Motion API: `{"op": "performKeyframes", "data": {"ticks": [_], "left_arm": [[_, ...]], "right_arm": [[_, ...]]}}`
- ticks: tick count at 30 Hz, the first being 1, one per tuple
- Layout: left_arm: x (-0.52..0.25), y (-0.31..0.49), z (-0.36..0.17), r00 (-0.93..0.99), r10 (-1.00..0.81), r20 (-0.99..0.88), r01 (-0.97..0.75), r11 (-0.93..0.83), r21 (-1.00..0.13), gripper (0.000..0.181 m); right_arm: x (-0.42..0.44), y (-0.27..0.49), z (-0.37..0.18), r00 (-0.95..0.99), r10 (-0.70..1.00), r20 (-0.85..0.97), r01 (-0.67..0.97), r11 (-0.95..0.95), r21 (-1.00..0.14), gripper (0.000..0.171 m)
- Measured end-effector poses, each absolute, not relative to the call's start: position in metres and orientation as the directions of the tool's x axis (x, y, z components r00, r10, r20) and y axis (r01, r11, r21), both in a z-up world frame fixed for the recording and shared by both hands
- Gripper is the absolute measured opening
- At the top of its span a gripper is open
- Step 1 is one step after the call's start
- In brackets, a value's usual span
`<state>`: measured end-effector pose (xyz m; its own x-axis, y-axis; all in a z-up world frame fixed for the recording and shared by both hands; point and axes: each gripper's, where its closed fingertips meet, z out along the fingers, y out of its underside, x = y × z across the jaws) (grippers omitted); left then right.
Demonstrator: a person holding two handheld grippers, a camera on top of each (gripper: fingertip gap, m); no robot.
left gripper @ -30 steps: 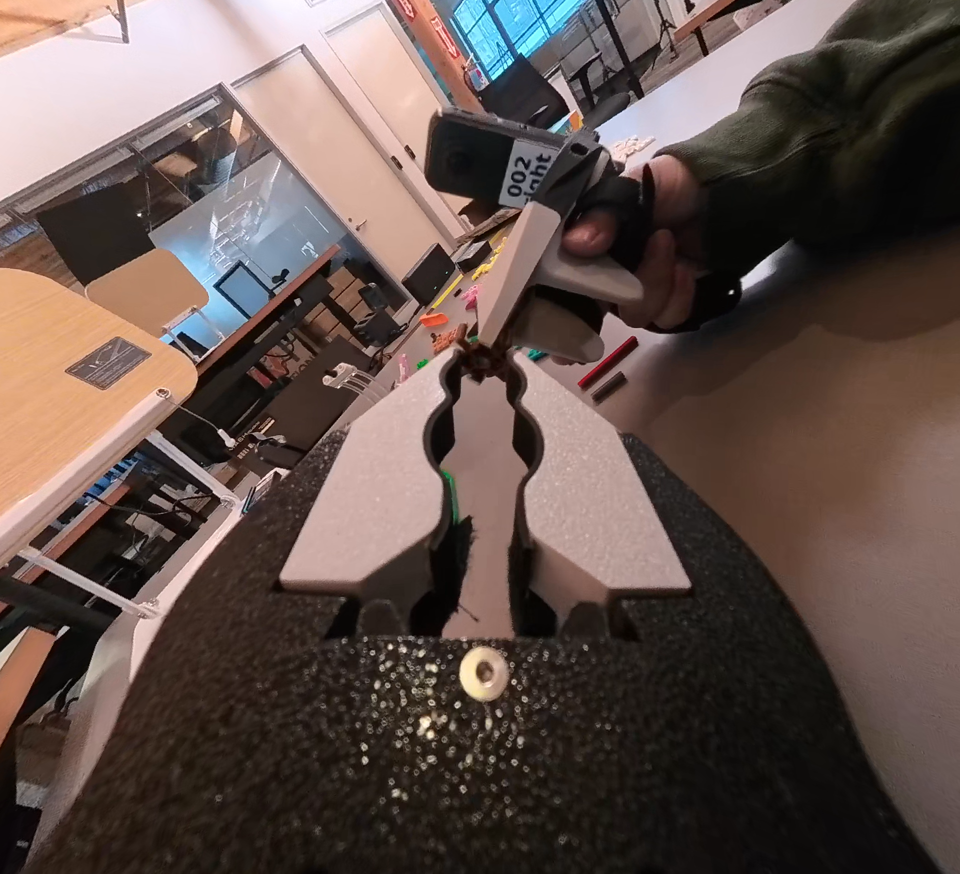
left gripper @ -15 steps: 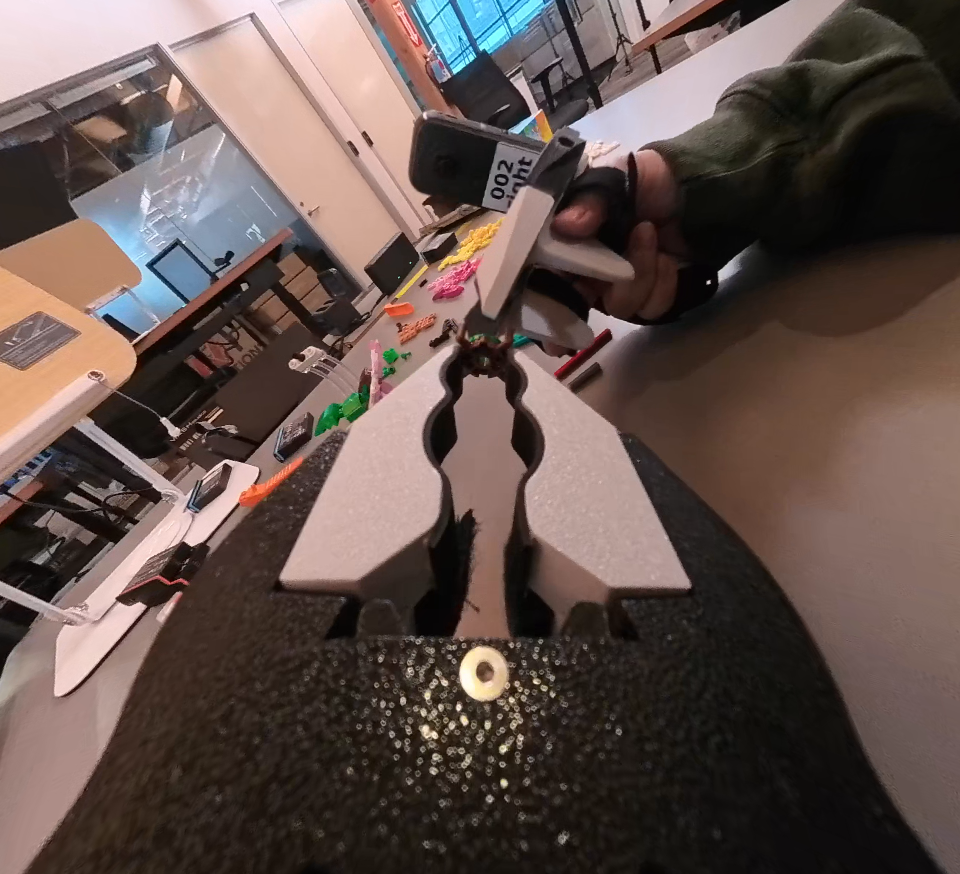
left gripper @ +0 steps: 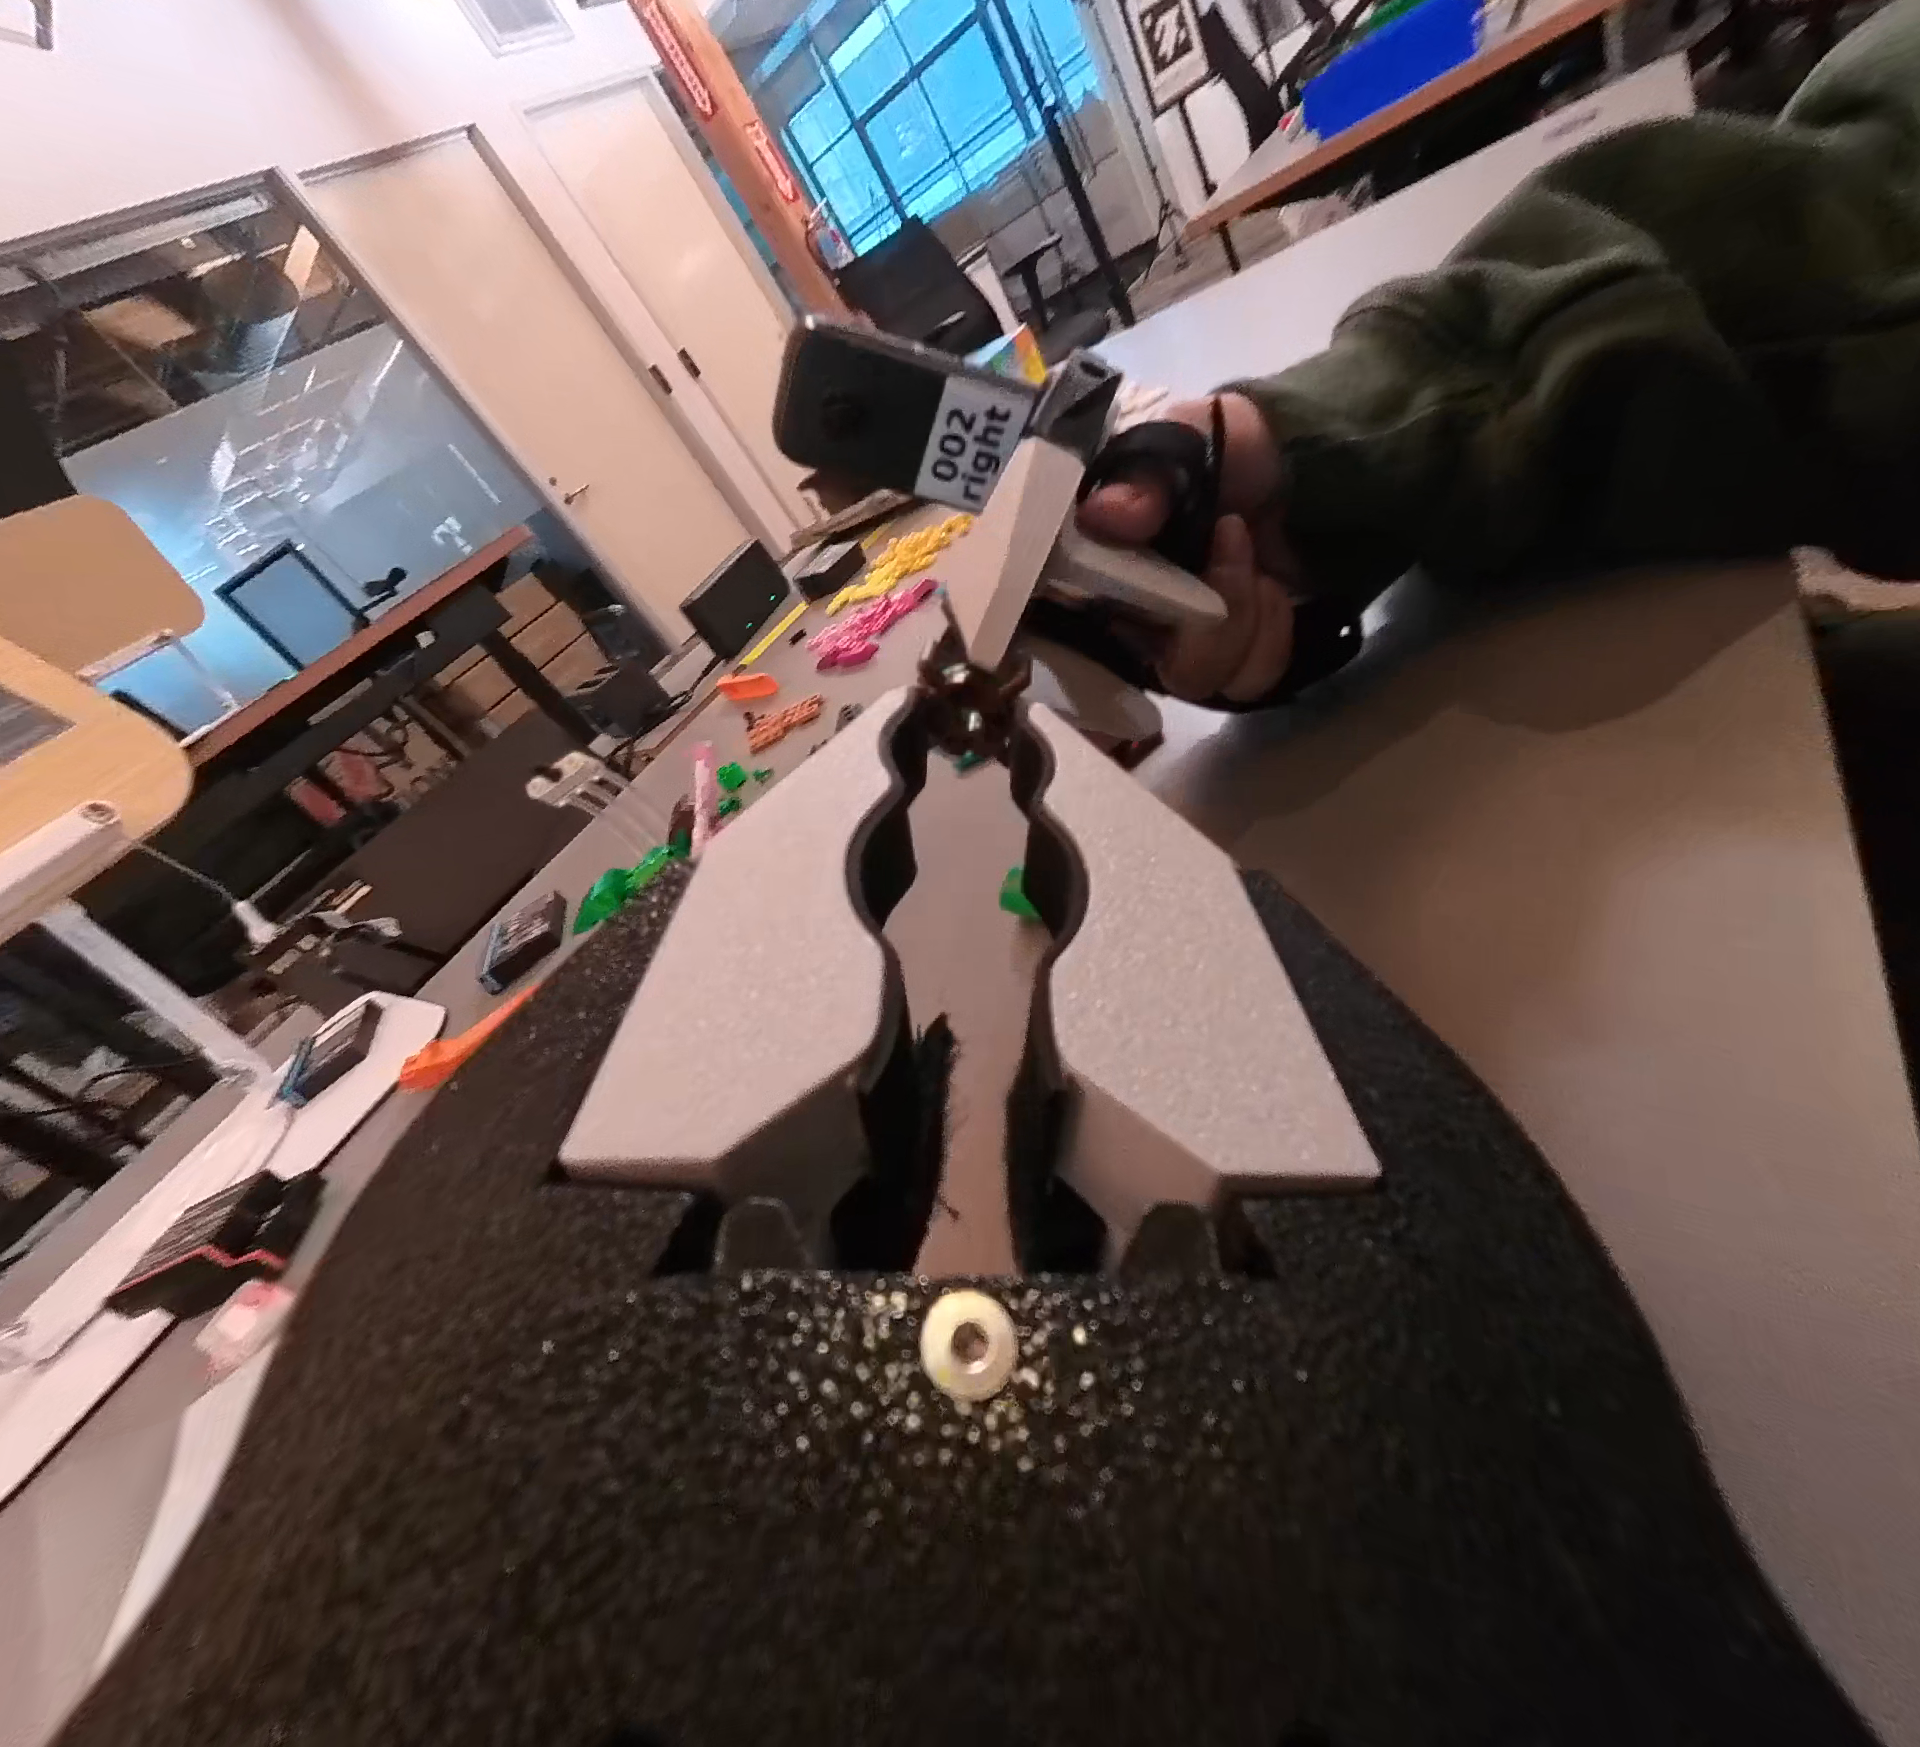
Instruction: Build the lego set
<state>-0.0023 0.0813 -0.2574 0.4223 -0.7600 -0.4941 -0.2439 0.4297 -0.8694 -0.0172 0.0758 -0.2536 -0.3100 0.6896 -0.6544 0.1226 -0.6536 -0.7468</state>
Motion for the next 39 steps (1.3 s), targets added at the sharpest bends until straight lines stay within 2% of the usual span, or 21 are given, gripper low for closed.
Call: {"op": "performKeyframes", "data": {"ticks": [1, 7, 20, 21, 22, 25, 27, 29, 32, 36, 39], "left_arm": [[-0.002, 0.080, -0.256, 0.414, -0.772, -0.482, -0.226, 0.425, -0.876, 0.013], [0.002, 0.069, -0.252, 0.354, -0.852, -0.386, -0.123, 0.367, -0.922, 0.012], [0.005, 0.050, -0.246, 0.159, -0.977, -0.140, 0.062, 0.152, -0.986, 0.012], [0.003, 0.047, -0.241, 0.133, -0.985, -0.113, 0.104, 0.127, -0.986, 0.013], [0.000, 0.052, -0.240, 0.131, -0.990, -0.053, 0.115, 0.068, -0.991, 0.013], [0.000, 0.057, -0.252, 0.171, -0.977, -0.128, 0.015, 0.132, -0.991, 0.013], [0.001, 0.061, -0.252, 0.207, -0.969, -0.137, 0.008, 0.142, -0.990, 0.013], [-0.004, 0.072, -0.249, 0.250, -0.965, -0.074, 0.036, 0.086, -0.996, 0.013], [-0.010, 0.085, -0.247, 0.264, -0.958, 0.111, 0.100, -0.088, -0.991, 0.013], [-0.008, 0.088, -0.248, 0.227, -0.941, 0.251, 0.117, -0.229, -0.966, 0.013], [-0.005, 0.088, -0.254, 0.219, -0.934, 0.284, 0.087, -0.271, -0.959, 0.013]], "right_arm": [[-0.017, 0.074, -0.253, -0.328, 0.677, -0.659, 0.126, -0.660, -0.741, 0.014], [-0.013, 0.064, -0.249, -0.405, 0.638, -0.655, 0.148, -0.662, -0.735, 0.014], [-0.009, 0.046, -0.247, -0.476, 0.663, -0.577, 0.171, -0.574, -0.801, 0.013], [-0.007, 0.047, -0.245, -0.481, 0.673, -0.561, 0.155, -0.565, -0.811, 0.000], [-0.003, 0.048, -0.236, -0.506, 0.666, -0.548, 0.113, -0.578, -0.808, 0.000], [0.000, 0.064, -0.235, -0.443, 0.704, -0.555, 0.061, -0.594, -0.802, 0.000], [-0.002, 0.073, -0.237, -0.386, 0.743, -0.546, 0.038, -0.579, -0.814, 0.000], [-0.007, 0.078, -0.245, -0.284, 0.847, -0.448, 0.041, -0.457, -0.889, 0.004], [-0.015, 0.085, -0.250, -0.124, 0.972, -0.198, 0.042, -0.195, -0.980, 0.035], [-0.019, 0.079, -0.248, -0.022, 0.983, 0.183, 0.070, 0.184, -0.980, 0.022], [-0.020, 0.080, -0.249, 0.014, 0.960, 0.278, 0.084, 0.276, -0.957, 0.021]]}}
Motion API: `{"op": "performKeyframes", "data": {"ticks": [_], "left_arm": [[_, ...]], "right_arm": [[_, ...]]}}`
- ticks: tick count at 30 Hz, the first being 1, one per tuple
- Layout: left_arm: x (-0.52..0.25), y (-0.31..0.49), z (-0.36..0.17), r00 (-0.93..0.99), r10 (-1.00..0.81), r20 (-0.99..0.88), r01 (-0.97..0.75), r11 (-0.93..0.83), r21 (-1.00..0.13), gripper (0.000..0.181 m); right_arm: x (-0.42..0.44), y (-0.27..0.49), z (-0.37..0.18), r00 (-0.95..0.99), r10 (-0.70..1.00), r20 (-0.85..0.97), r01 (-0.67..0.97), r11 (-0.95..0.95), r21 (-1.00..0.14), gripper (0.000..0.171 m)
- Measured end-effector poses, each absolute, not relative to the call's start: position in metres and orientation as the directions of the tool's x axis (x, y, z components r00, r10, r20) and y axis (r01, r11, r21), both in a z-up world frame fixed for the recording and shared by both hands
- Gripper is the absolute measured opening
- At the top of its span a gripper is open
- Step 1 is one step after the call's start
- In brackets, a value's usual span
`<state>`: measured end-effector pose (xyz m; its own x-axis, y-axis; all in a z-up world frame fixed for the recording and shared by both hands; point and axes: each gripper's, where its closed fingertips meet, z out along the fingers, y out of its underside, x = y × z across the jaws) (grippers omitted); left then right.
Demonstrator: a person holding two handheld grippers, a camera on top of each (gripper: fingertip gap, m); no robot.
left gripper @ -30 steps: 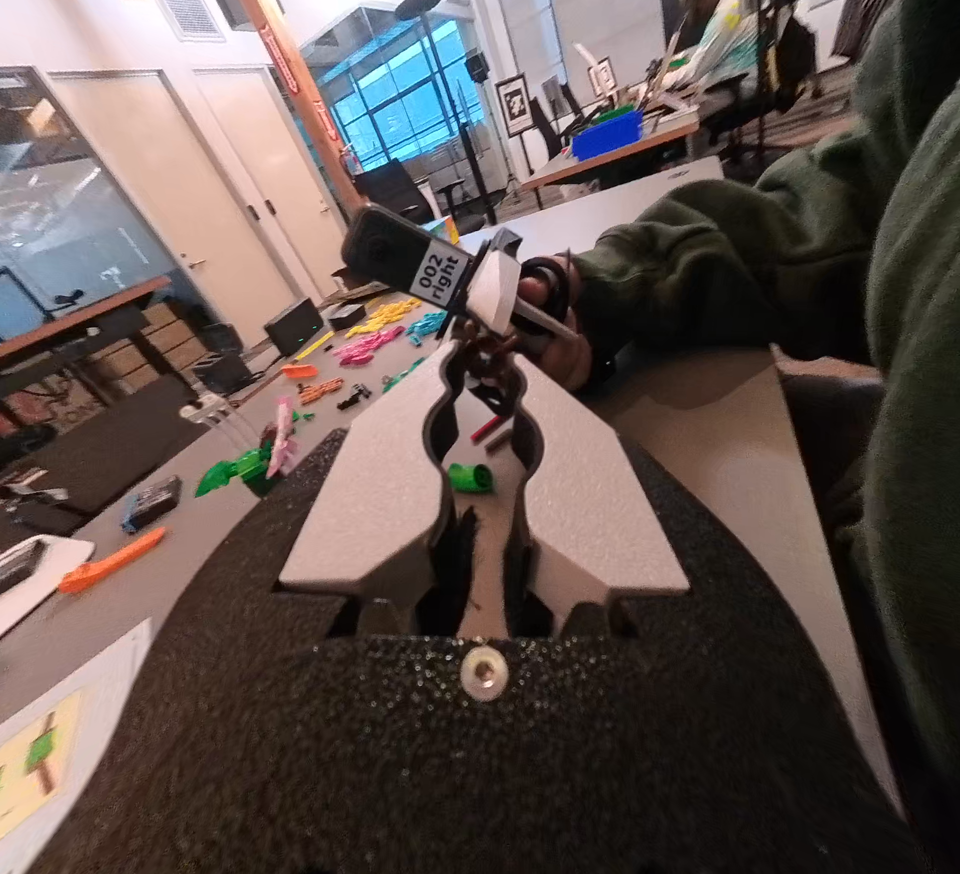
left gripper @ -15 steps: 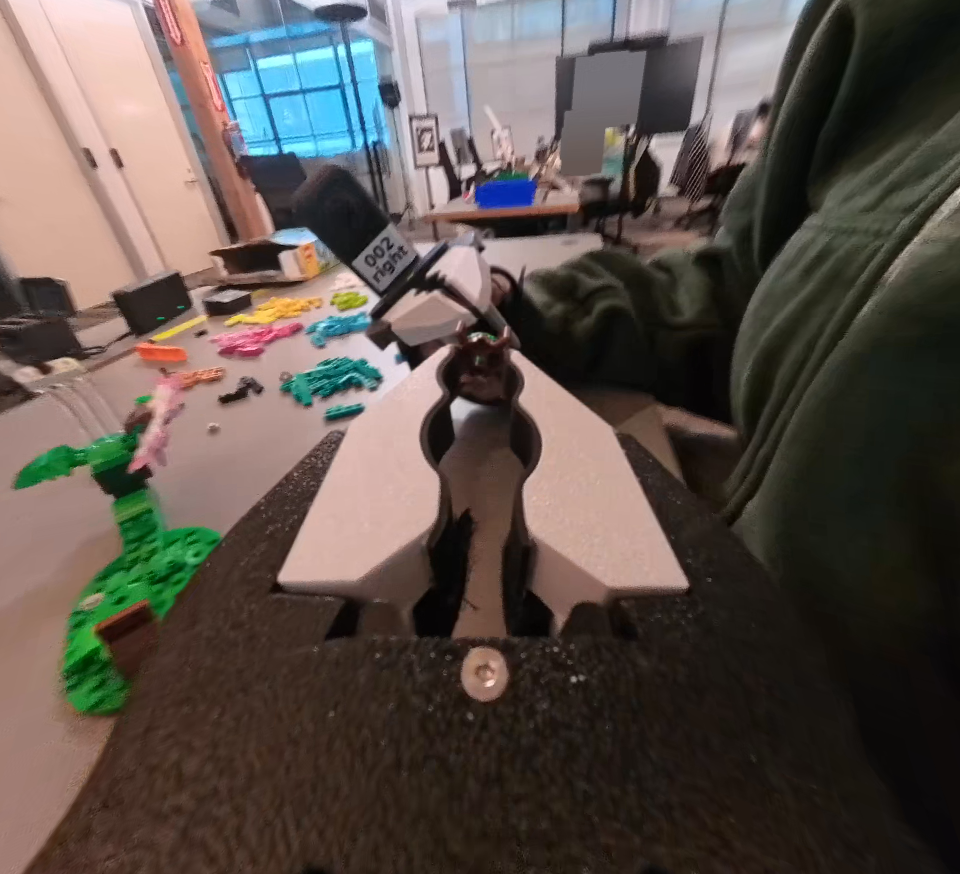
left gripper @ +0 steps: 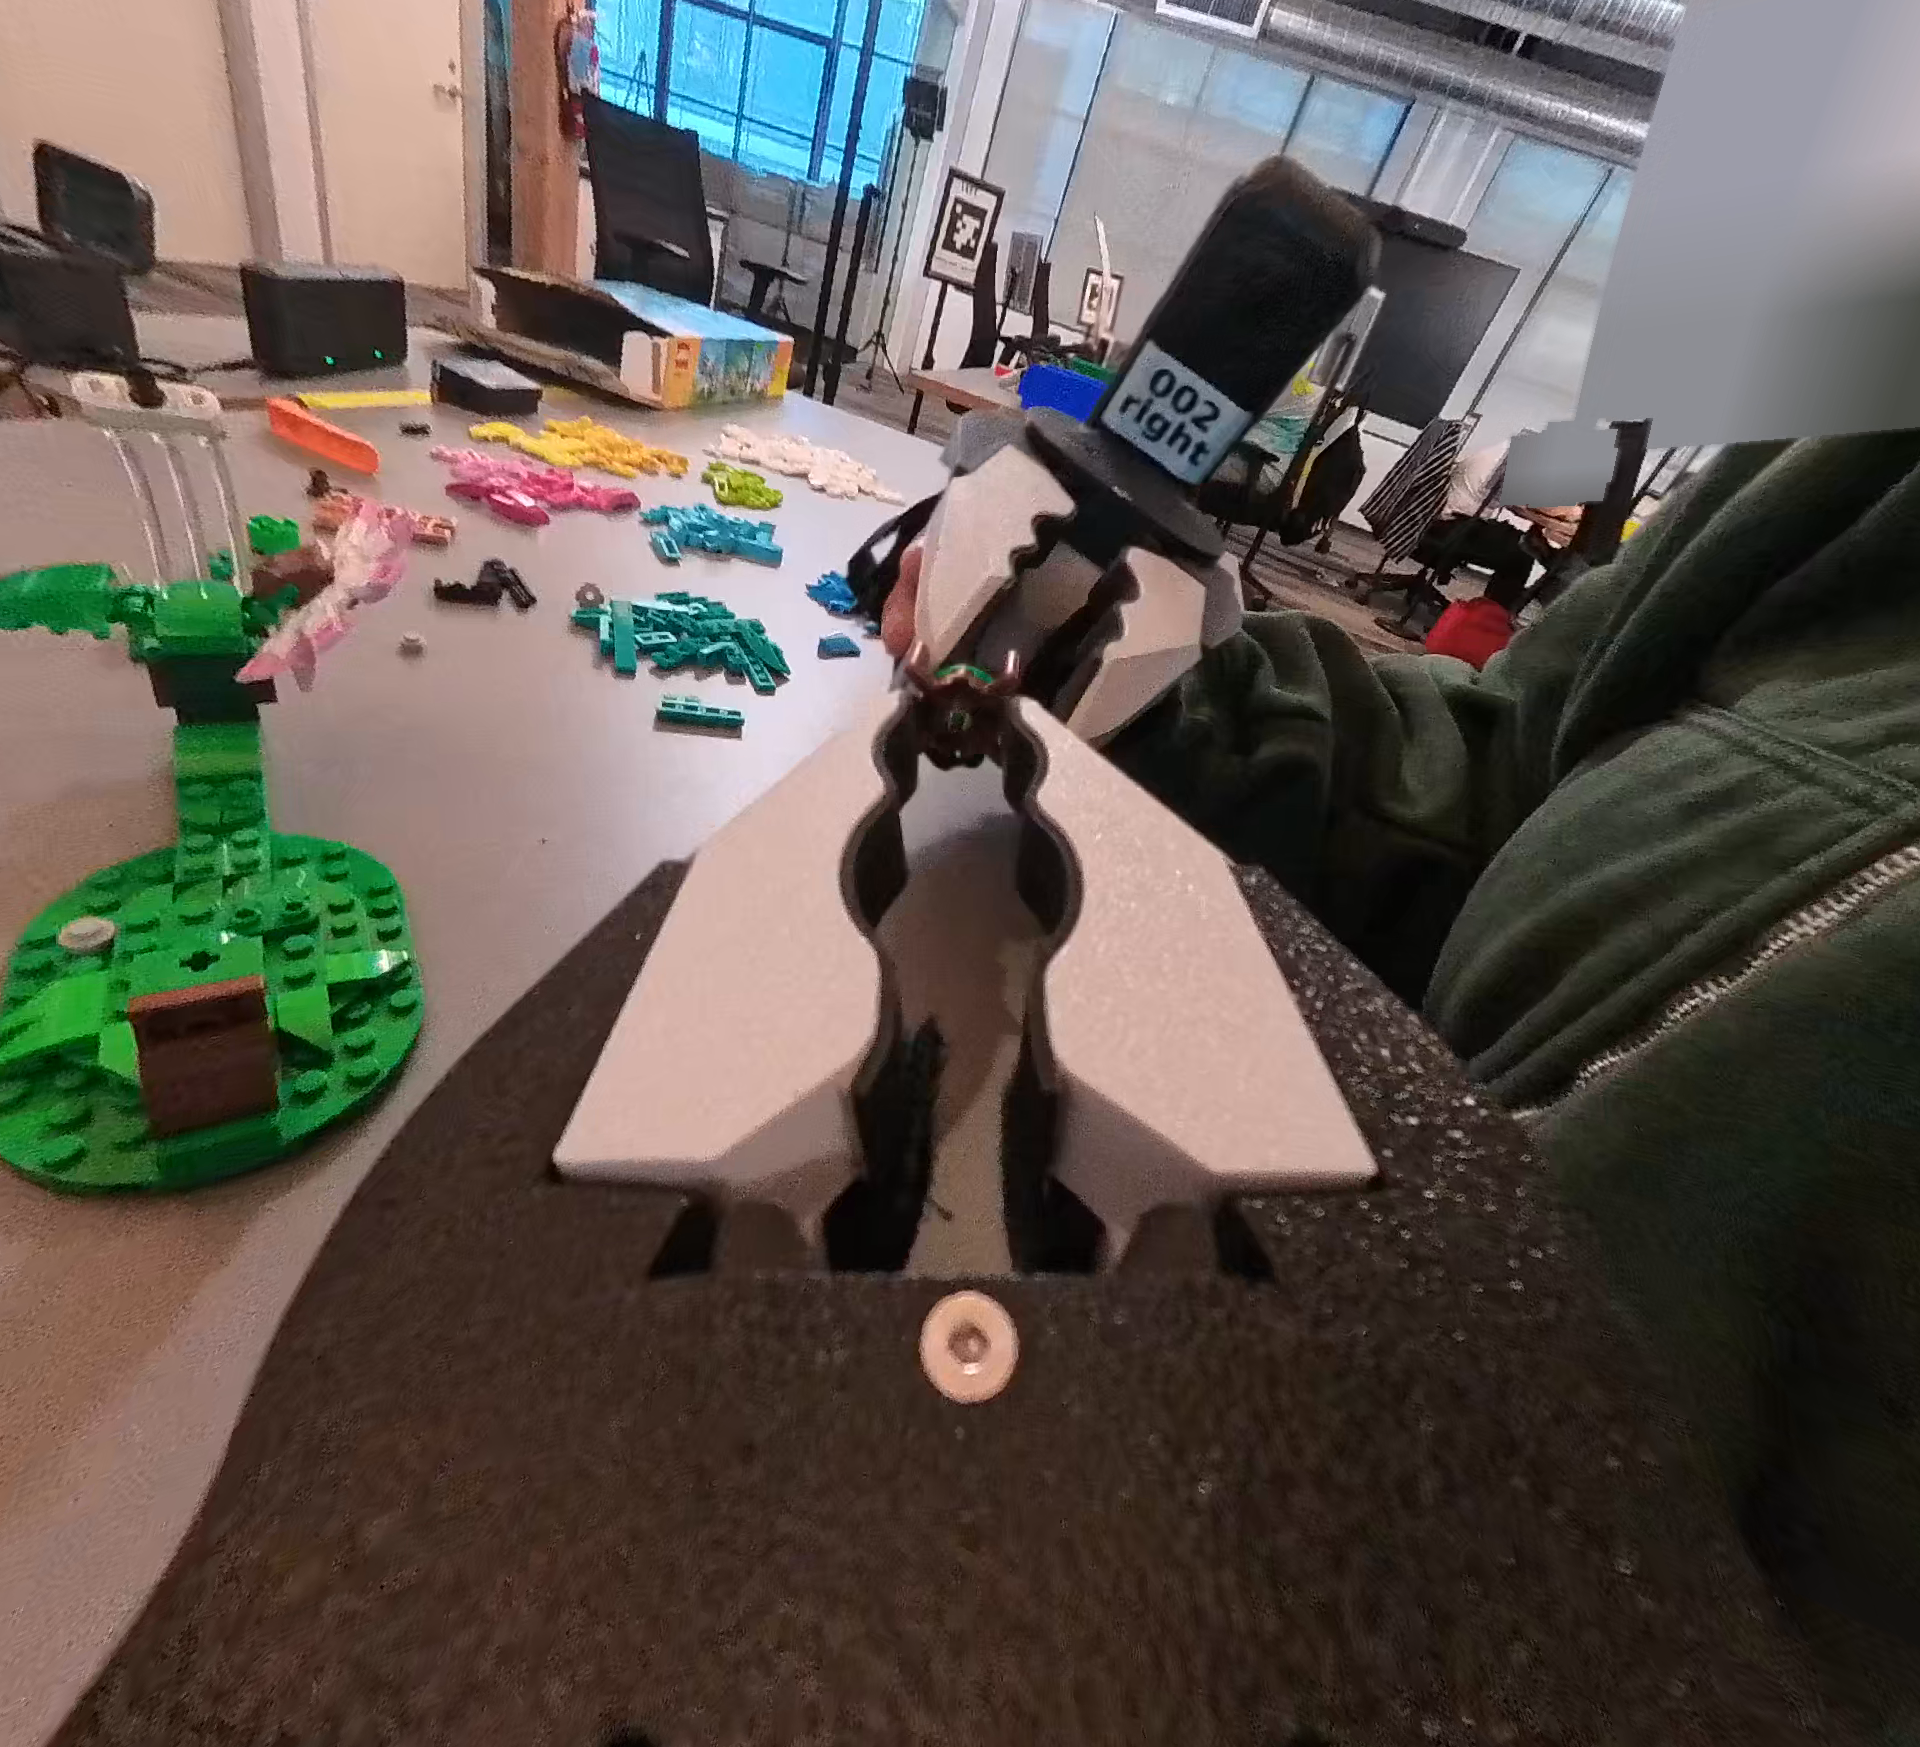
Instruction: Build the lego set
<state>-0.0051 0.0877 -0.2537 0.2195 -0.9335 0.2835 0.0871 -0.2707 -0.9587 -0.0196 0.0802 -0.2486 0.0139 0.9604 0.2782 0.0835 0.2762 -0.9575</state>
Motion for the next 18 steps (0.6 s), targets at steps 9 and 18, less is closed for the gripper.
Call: {"op": "performKeyframes", "data": {"ticks": [9, 18], "left_arm": [[-0.004, 0.090, -0.262, 0.172, -0.884, 0.434, 0.091, -0.425, -0.901, 0.013], [-0.004, 0.096, -0.266, 0.194, -0.824, 0.532, 0.065, -0.530, -0.845, 0.035]], "right_arm": [[-0.021, 0.082, -0.257, 0.034, 0.919, 0.392, 0.143, 0.384, -0.912, 0.023], [-0.019, 0.097, -0.272, 0.015, 0.919, 0.394, 0.353, 0.364, -0.862, 0.020]]}}
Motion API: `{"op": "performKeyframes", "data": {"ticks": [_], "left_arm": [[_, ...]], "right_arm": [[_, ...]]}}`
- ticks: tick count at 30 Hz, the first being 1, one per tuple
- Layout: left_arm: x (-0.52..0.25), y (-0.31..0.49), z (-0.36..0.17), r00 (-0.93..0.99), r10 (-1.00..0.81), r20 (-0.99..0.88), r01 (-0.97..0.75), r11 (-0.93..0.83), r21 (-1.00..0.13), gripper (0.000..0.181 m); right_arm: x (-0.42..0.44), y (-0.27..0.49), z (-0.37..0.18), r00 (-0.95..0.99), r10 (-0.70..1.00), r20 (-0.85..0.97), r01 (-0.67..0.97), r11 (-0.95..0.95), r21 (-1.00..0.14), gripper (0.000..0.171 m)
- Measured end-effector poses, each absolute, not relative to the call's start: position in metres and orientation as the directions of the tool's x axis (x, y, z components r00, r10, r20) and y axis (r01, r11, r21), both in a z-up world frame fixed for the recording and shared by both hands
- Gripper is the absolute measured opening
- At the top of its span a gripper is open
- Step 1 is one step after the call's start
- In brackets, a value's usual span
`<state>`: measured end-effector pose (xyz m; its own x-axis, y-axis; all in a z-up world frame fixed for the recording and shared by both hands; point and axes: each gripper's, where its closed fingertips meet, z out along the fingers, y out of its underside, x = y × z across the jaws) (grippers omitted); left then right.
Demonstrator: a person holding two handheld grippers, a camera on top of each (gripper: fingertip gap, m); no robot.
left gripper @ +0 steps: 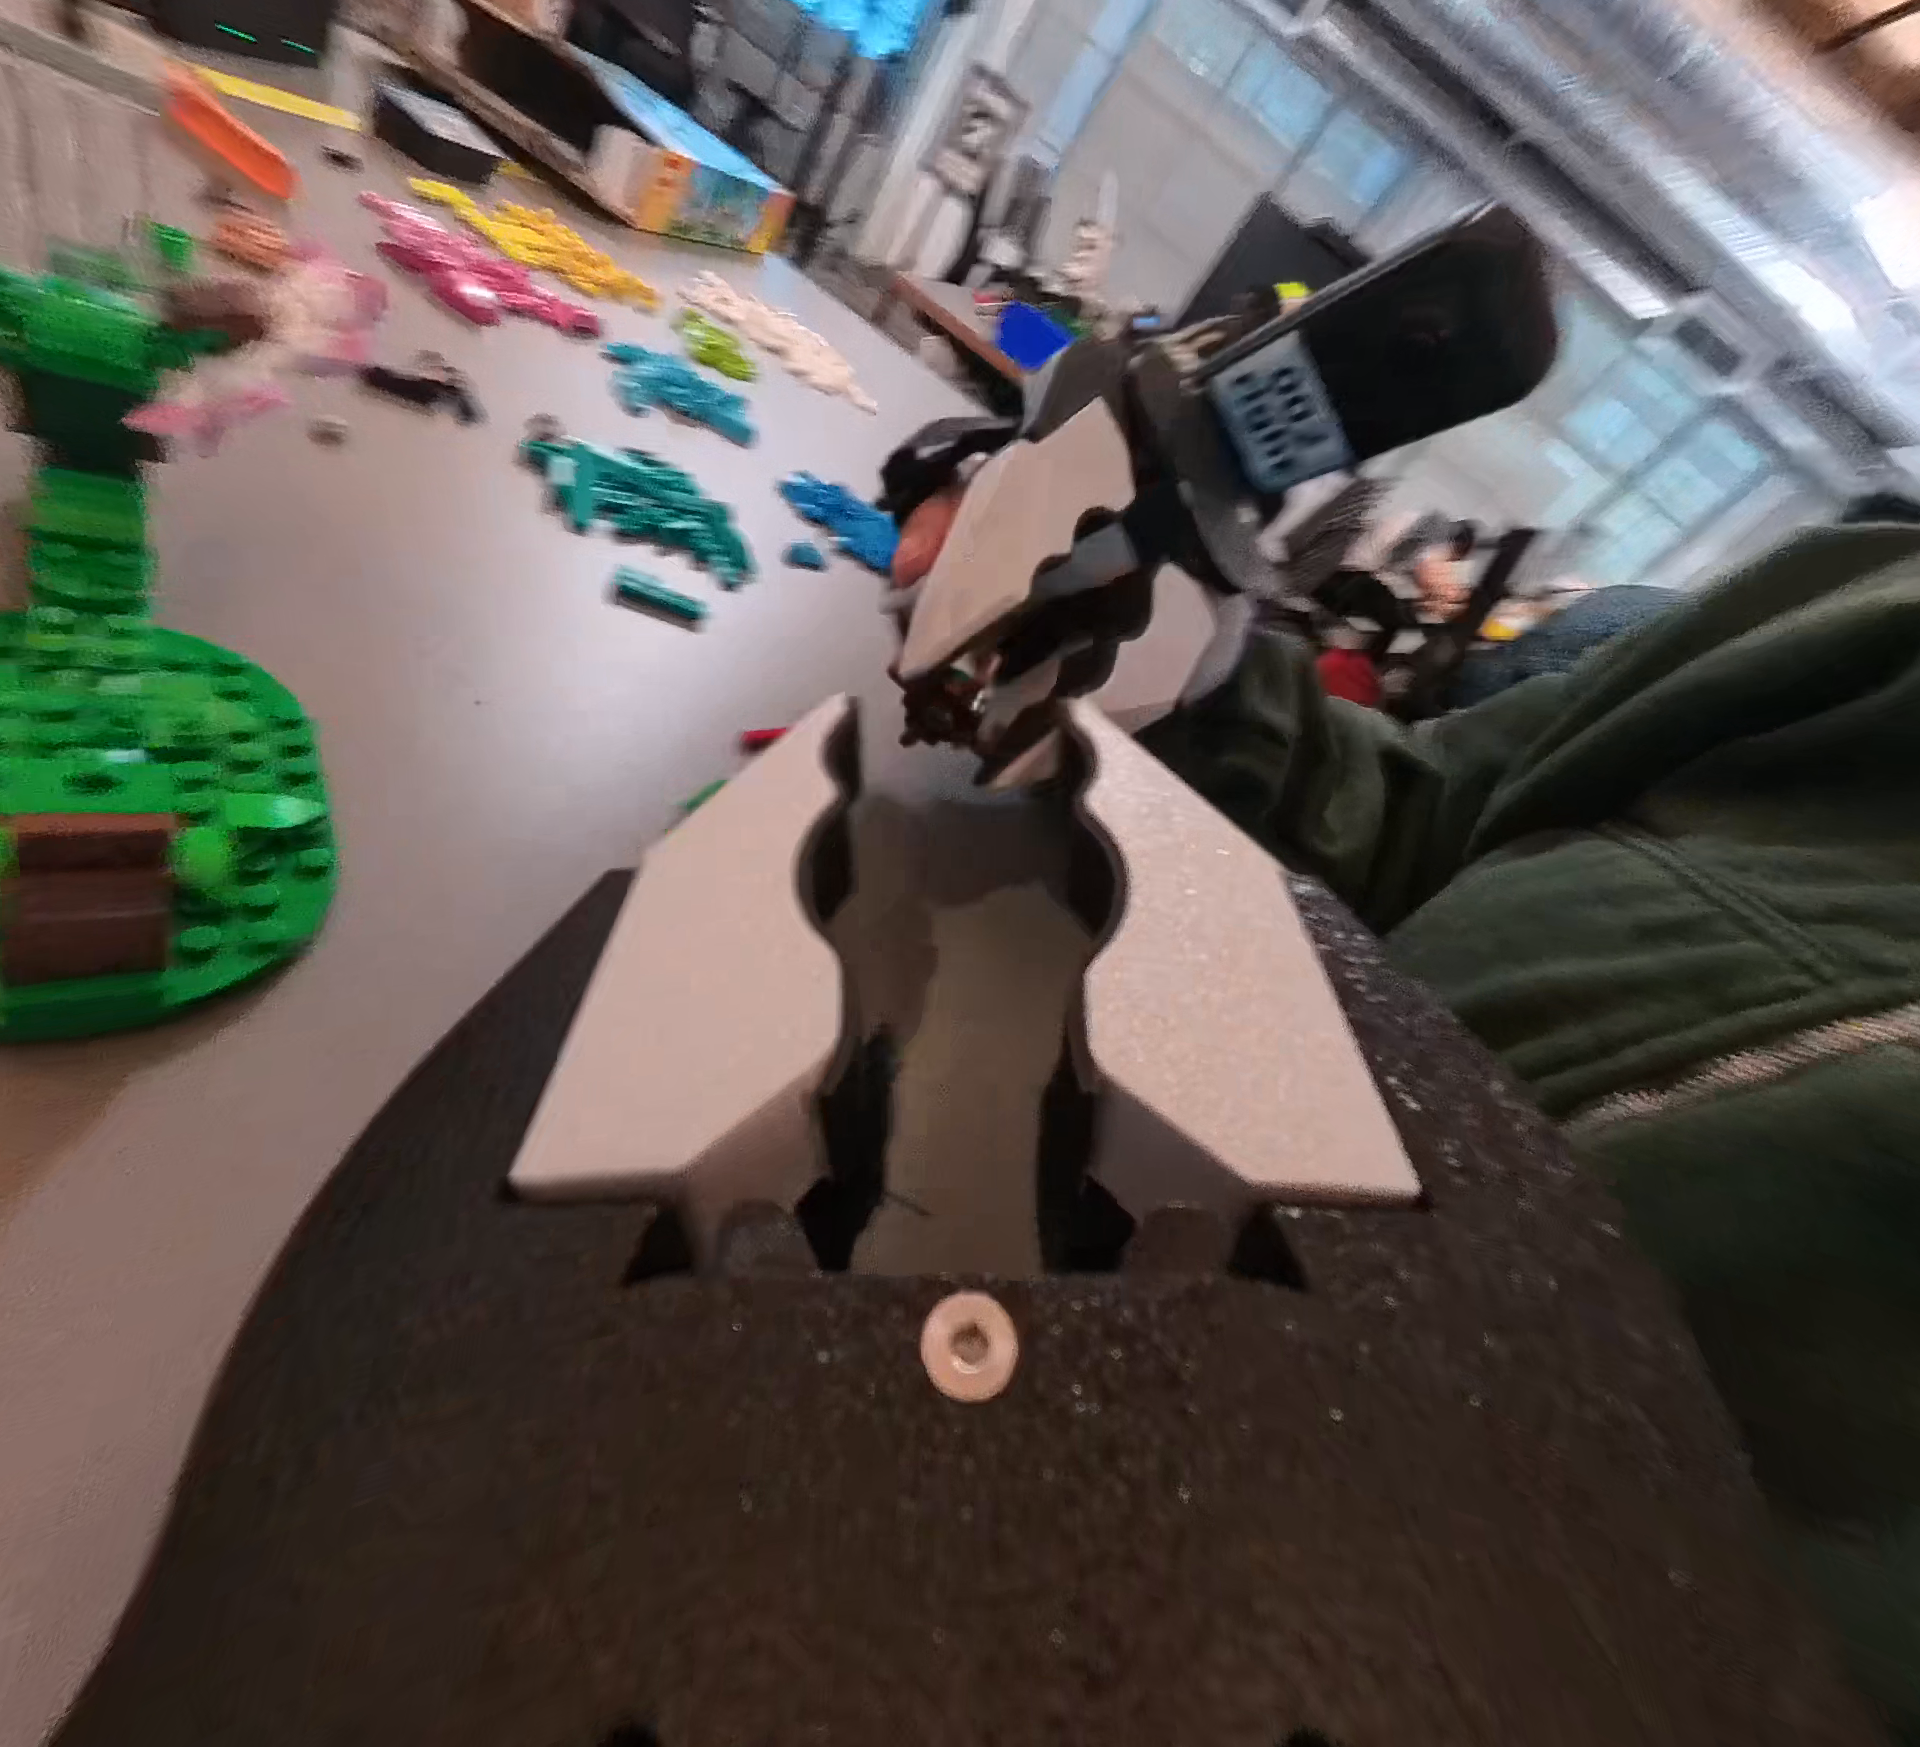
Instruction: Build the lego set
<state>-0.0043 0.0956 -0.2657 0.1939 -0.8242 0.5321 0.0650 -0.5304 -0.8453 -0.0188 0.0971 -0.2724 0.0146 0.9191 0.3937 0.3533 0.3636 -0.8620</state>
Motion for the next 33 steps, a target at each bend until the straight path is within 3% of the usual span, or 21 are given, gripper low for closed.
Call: {"op": "performKeyframes", "data": {"ticks": [3, 6, 9, 13, 15, 18, 22, 24, 28, 33], "left_arm": [[-0.030, 0.124, -0.272, 0.434, -0.816, 0.383, 0.015, -0.418, -0.908, 0.053], [-0.052, 0.140, -0.267, 0.572, -0.785, 0.237, -0.051, -0.323, -0.945, 0.063], [-0.069, 0.150, -0.261, 0.662, -0.735, 0.146, -0.098, -0.278, -0.956, 0.071], [-0.085, 0.154, -0.251, 0.716, -0.695, 0.068, -0.134, -0.232, -0.963, 0.081], [-0.090, 0.156, -0.248, 0.731, -0.679, 0.065, -0.127, -0.230, -0.965, 0.086], [-0.101, 0.160, -0.245, 0.769, -0.637, 0.044, -0.132, -0.226, -0.965, 0.092], [-0.115, 0.172, -0.254, 0.843, -0.522, -0.129, -0.299, -0.257, -0.919, 0.101], [-0.116, 0.179, -0.269, 0.840, -0.481, -0.251, -0.439, -0.331, -0.835, 0.116], [-0.102, 0.193, -0.277, 0.807, -0.438, -0.396, -0.564, -0.374, -0.737, 0.131], [-0.082, 0.197, -0.279, 0.748, -0.426, -0.508, -0.656, -0.359, -0.664, 0.134]], "right_arm": [[-0.016, 0.116, -0.305, 0.030, 0.968, 0.248, 0.590, 0.184, -0.786, 0.019], [-0.017, 0.118, -0.338, 0.010, 0.990, 0.144, 0.794, 0.080, -0.602, 0.019], [-0.022, 0.119, -0.352, 0.001, 0.995, 0.102, 0.873, 0.049, -0.485, 0.019], [-0.029, 0.116, -0.355, 0.020, 0.999, 0.044, 0.888, 0.002, -0.459, 0.027], [-0.028, 0.115, -0.347, 0.046, 0.998, 0.040, 0.871, -0.020, -0.490, 0.048], [-0.024, 0.118, -0.310, 0.162, 0.986, 0.035, 0.748, -0.099, -0.656, 0.060], [-0.026, 0.121, -0.211, 0.404, 0.915, 0.007, 0.286, -0.119, -0.951, 0.080], [-0.034, 0.106, -0.167, 0.439, 0.898, -0.024, 0.079, -0.065, -0.995, 0.098], [-0.055, 0.086, -0.141, 0.488, 0.873, 0.031, 0.065, -0.001, -0.998, 0.133], [-0.058, 0.093, -0.146, 0.577, 0.811, 0.100, 0.150, 0.016, -0.989, 0.134]]}}
